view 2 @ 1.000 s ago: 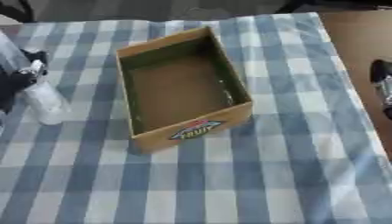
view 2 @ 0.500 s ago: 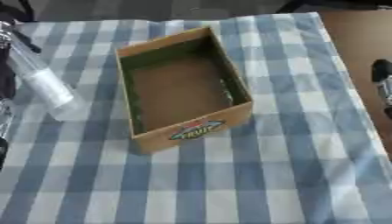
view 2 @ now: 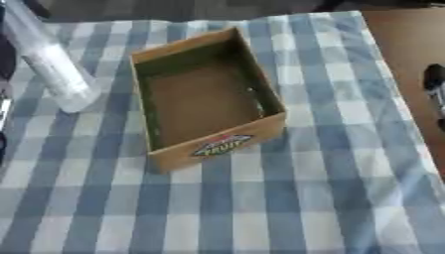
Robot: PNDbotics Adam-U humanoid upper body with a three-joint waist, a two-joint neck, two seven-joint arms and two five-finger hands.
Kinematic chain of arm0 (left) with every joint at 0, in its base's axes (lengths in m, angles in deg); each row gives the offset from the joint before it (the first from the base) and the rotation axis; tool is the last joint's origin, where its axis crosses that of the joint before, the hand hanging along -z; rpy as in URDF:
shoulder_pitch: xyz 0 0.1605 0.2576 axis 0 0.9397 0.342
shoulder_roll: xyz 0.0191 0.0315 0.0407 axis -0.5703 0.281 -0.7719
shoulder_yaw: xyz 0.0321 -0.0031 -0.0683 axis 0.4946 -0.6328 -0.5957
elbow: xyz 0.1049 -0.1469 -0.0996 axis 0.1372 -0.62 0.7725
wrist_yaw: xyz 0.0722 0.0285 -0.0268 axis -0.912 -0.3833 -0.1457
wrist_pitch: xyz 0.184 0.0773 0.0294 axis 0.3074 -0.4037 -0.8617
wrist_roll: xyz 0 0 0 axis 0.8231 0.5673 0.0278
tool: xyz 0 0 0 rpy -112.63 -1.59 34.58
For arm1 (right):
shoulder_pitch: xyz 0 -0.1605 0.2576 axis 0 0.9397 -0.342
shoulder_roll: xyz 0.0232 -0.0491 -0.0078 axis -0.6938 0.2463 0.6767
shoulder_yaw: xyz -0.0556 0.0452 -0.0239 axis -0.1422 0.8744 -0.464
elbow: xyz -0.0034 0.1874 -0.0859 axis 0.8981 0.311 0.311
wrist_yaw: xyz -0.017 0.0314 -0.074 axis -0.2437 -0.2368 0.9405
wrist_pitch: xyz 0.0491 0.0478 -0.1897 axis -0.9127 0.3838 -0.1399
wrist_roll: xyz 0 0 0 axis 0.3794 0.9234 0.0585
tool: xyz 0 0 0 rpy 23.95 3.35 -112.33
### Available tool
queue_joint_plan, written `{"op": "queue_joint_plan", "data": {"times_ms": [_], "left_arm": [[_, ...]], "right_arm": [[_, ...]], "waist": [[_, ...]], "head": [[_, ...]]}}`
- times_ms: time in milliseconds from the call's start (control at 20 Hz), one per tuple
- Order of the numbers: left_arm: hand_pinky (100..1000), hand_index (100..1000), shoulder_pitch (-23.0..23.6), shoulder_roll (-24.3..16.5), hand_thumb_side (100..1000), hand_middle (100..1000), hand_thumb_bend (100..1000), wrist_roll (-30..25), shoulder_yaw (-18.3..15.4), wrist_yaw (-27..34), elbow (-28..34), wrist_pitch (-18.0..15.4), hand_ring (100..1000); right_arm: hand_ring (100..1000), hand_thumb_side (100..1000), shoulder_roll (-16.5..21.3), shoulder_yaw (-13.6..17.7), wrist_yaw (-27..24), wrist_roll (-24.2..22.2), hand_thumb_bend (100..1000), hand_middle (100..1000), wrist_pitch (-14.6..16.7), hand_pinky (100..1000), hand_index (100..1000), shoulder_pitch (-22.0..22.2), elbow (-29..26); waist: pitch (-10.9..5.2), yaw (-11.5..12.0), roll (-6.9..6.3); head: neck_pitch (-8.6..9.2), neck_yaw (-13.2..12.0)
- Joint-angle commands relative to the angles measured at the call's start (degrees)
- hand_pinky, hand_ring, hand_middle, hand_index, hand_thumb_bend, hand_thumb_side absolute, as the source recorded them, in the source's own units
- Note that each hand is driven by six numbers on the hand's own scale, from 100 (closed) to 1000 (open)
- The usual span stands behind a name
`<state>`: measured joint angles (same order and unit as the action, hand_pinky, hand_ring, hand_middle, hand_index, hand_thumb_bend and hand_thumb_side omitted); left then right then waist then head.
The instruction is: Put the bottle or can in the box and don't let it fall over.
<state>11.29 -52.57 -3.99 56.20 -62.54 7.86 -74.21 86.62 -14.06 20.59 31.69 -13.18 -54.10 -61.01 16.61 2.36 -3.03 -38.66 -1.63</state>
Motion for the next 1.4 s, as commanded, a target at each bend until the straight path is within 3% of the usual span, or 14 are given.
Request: {"op": "queue_joint_plan", "data": {"times_ms": [50, 350, 650, 850, 1250, 1350, 1400], "left_arm": [[210, 100, -3.3, 0.0, 672, 100, 100, -1.1, 1.3, -0.6, 2.0, 0.9, 439], [206, 100, -6.8, 5.8, 672, 100, 100, -1.4, 4.2, -3.7, -2.4, 2.1, 445], [206, 100, -10.1, 10.0, 672, 100, 100, -1.2, 6.3, -11.1, -4.0, 0.2, 439], [204, 100, -11.8, 12.2, 672, 100, 100, -1.5, 7.3, -12.8, -6.4, -0.9, 440], [209, 100, -12.6, 16.3, 672, 100, 100, -0.8, 8.0, -12.3, -13.8, -7.2, 465], [250, 114, -12.4, 16.7, 672, 100, 100, 0.5, 8.4, -11.6, -15.5, -8.1, 499], [356, 180, -12.3, 16.8, 672, 195, 100, 0.9, 8.6, -11.3, -16.3, -8.1, 595]], "right_arm": [[691, 197, 1.1, 0.3, -0.4, 0.2, 286, 852, 0.1, 741, 747, -0.5, -1.1], [692, 197, 0.8, 0.6, -0.7, 0.5, 287, 852, 0.7, 741, 748, -0.8, -1.1], [691, 199, 0.5, 1.1, -1.1, 1.2, 286, 852, 1.0, 741, 747, -0.9, -1.1], [698, 199, 0.3, 2.1, -1.5, 2.5, 291, 857, 1.3, 742, 754, -1.2, -1.1], [703, 196, 0.3, 3.3, -0.5, 7.7, 300, 860, 1.0, 741, 756, -1.8, -1.1], [702, 198, 0.4, 3.4, -0.6, 8.9, 300, 859, 0.7, 741, 755, -2.0, -1.1], [702, 199, 0.4, 3.4, -0.7, 9.2, 299, 859, 0.6, 741, 755, -2.1, -1.1]], "waist": [[-1.33, -0.2, 0.16], [-1.34, -0.6, 0.47], [-1.3, -1.2, 0.68], [-1.33, -1.7, 0.76], [-1.5, -2.4, 0.73], [-1.52, -2.5, 0.73], [-1.53, -2.5, 0.73]], "head": [[-0.09, -0.4], [0.07, -0.7], [0.15, -1.7], [0.27, -2.1], [0.8, -3.0], [1.16, -2.5], [1.22, -2.1]]}}
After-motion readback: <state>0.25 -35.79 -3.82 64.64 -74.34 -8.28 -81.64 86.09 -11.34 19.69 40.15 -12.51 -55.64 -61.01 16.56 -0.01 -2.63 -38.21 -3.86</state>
